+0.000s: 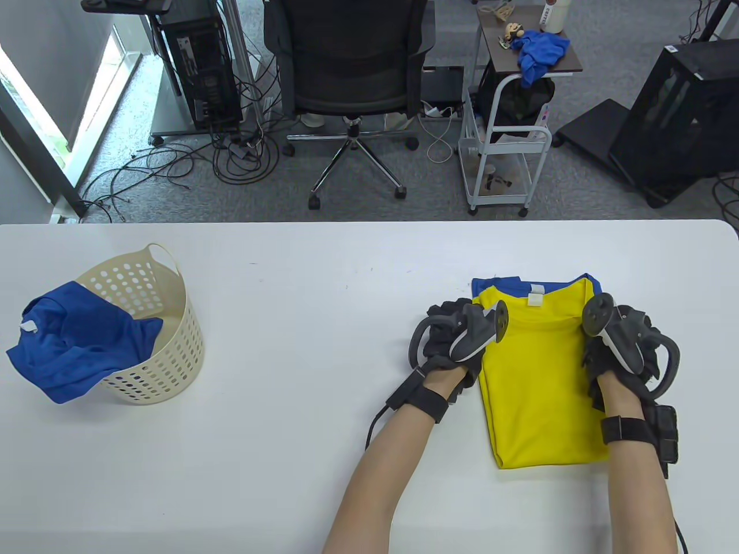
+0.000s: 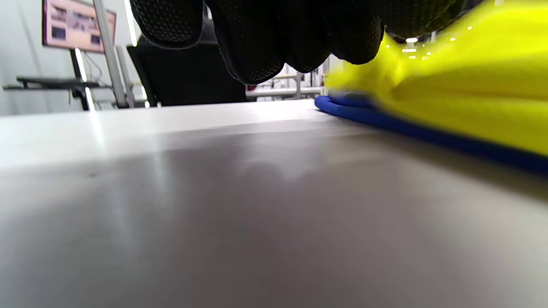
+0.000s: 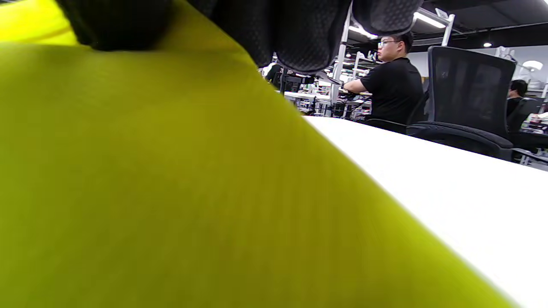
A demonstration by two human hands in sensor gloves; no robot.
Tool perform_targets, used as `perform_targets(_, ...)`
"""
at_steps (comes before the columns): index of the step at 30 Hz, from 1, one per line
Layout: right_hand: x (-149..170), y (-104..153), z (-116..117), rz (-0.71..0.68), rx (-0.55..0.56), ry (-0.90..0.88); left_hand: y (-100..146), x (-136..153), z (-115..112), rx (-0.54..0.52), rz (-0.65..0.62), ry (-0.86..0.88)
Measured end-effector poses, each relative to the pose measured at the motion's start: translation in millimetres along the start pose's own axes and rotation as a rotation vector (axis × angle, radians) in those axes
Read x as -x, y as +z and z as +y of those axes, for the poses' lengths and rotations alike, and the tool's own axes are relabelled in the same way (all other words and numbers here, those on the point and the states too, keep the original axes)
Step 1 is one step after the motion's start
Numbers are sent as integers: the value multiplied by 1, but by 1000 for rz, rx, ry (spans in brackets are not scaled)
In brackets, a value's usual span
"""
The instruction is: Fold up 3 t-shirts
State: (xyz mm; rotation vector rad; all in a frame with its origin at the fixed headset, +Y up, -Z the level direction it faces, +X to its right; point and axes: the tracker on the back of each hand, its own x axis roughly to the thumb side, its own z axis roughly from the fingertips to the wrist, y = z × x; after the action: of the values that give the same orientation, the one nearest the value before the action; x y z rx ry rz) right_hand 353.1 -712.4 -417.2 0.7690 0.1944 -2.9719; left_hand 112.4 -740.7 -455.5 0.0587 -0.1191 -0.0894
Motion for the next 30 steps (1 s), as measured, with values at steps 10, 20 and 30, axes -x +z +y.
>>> perform_targets(10,9,63,-47,-161,48,-46,53,76,49,-36,24,15)
perform_targets(20,-29,164,-42,-472,-51,-126,135,195,82,-3,79,-134)
perform_targets(30,-42,182,-23,-557,-54,-72,168,360,129,58,364,-172)
